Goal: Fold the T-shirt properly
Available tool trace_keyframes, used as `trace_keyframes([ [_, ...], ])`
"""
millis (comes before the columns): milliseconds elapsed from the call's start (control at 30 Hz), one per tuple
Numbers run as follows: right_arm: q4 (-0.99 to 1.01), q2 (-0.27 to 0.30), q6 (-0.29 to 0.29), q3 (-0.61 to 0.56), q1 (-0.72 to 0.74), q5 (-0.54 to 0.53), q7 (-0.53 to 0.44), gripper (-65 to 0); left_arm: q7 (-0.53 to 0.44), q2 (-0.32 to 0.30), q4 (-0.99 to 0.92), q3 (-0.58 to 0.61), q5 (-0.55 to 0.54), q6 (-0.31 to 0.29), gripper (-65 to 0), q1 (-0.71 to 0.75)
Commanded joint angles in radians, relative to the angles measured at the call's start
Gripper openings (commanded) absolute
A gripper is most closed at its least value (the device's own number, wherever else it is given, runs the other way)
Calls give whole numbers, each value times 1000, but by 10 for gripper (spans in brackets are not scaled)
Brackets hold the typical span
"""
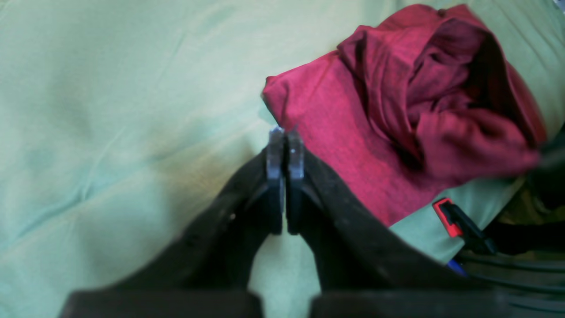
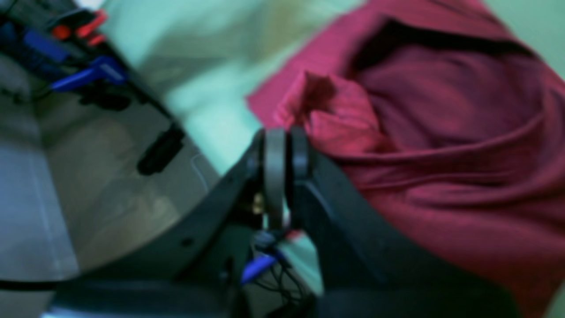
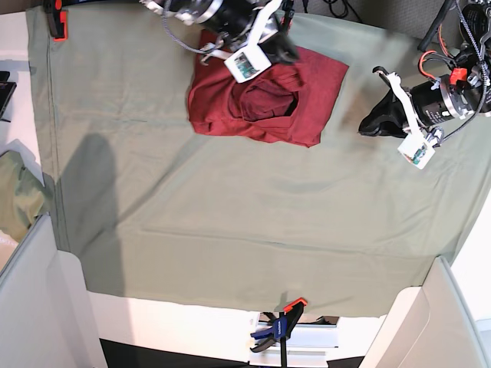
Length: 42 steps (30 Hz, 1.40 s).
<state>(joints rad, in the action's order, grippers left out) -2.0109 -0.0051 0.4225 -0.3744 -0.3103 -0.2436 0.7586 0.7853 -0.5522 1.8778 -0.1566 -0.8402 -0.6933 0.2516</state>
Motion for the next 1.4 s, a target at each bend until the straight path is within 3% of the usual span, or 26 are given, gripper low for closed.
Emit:
trace_keyframes([
  [0, -18, -12, 4, -18, 5, 2, -25, -650, -25, -16, 17, -10, -16, -5, -650, -11],
  [467, -18, -15, 4, -117, -1, 13, -18, -650, -25, -16, 17, -48, -16, -5, -650, -10],
  [600, -18, -15, 4, -117, 0, 13, -32, -390, -24, -16, 17, -48, -16, -5, -650, -10],
  [667, -18, -19, 4, -116, 6, 19, -45, -359, -24, -16, 17, -48, -17, -5, -650, -10],
  [867, -19, -80, 4, -71, 78, 106, -48, -359, 29, -16, 23, -48, -102, -5, -650, 14],
  [1033, -18, -97, 0, 75, 172, 141, -58, -371, 31, -16, 97, -47, -106, -5, -650, 101],
  [1100, -15, -97, 0, 157, 195, 140, -63, -467, 35, -16, 152, -43, -106, -5, -650, 143],
  [1167, -2, -97, 0, 239, 213, 140, -67, -625, 35, -17, 204, -38, -106, -5, -650, 183],
  [1200, 11, -95, 0, 278, 221, 139, -71, -650, 35, -16, 225, -35, -106, -5, -650, 201],
  [1367, 137, -83, 0, 420, 274, 124, -91, -650, 43, -16, 286, 50, -106, -5, -650, 268],
])
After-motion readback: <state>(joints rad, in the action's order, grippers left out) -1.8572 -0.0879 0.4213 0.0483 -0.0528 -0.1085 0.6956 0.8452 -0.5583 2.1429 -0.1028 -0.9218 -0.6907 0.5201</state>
